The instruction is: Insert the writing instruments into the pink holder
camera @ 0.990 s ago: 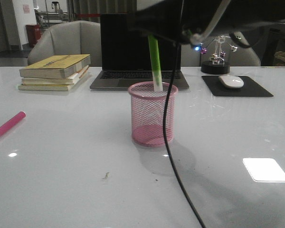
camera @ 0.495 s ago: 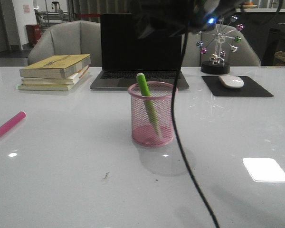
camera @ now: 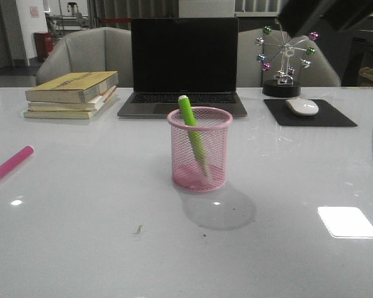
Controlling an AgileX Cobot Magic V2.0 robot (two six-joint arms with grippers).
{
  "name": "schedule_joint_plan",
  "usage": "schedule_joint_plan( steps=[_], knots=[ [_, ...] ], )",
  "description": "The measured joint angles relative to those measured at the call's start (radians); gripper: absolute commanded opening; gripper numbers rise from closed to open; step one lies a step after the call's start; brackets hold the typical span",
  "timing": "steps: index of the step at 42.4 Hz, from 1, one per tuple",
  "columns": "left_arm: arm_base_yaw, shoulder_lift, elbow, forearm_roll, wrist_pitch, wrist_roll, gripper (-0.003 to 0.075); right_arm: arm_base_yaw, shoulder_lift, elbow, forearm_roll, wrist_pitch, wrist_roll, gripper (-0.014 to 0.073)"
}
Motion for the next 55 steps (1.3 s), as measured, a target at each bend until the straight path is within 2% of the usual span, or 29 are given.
schedule_joint_plan(
  steps=[11, 19, 25, 36, 43, 55],
  knots=[
    [0.0, 0.0, 0.0, -0.001, 0.007, 0.0, 0.0601, 0.0, -0.163, 0.159, -0.048, 0.014, 0.035, 0.0497],
    [0.06, 0.075, -0.042, -0.002, 0.102, -0.013, 0.0601, 0.0, -0.192, 0.175, -0.054, 0.034, 0.037, 0.0497],
    [0.164, 0.214, -0.132, -0.002, 0.177, -0.016, 0.0601, 0.0, -0.192, 0.175, -0.054, 0.034, 0.037, 0.0497],
    [0.318, 0.54, -0.321, -0.001, 0.194, -0.016, 0.0601, 0.0, -0.192, 0.175, -0.056, 0.036, 0.037, 0.0497],
    [0.358, 0.774, -0.47, 0.006, 0.194, -0.016, 0.0601, 0.0, -0.192, 0.175, -0.057, 0.036, 0.037, 0.0497],
    [0.364, 1.137, -0.729, 0.066, 0.241, -0.016, 0.06, 0.0, -0.192, 0.175, -0.057, 0.036, 0.037, 0.0497]
  ],
)
